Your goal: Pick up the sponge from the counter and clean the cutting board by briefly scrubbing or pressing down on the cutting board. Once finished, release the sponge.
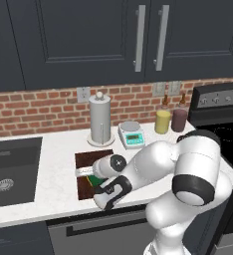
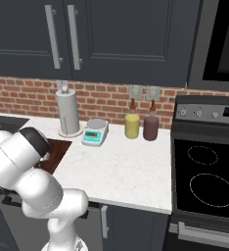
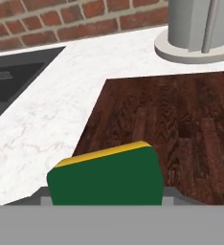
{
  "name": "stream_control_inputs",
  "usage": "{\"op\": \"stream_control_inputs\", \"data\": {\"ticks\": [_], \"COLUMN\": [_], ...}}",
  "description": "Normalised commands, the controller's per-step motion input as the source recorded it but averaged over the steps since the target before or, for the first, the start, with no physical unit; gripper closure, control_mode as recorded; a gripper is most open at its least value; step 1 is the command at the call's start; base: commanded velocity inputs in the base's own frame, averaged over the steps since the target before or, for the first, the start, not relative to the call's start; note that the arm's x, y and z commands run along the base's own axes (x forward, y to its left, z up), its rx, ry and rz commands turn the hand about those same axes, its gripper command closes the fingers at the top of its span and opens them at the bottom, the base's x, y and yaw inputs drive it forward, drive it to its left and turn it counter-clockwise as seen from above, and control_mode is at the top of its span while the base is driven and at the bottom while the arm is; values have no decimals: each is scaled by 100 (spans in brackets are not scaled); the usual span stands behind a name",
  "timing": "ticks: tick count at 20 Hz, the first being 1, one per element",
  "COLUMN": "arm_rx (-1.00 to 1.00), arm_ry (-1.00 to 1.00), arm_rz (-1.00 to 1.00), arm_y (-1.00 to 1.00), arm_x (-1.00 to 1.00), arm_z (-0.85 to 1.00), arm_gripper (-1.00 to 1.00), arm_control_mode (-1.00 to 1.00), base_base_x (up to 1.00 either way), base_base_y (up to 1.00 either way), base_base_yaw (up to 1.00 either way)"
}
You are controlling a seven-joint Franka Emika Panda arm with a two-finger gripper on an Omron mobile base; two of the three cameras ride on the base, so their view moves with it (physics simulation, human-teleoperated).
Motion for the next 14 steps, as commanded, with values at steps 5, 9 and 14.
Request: {"op": "stream_control_inputs", "data": {"ticks": [5, 9, 14], "arm_rx": [0, 0, 1], "arm_ry": [-6, -16, -26], "arm_rz": [-7, -1, 0], "arm_y": [-21, -22, -14], "arm_x": [21, 24, 21], "arm_z": [-30, -34, -29], "arm_gripper": [100, 100, 100], "arm_control_mode": [-100, -100, -100], "base_base_x": [0, 0, 0], "base_base_y": [0, 0, 0], "base_base_yaw": [0, 0, 0]}}
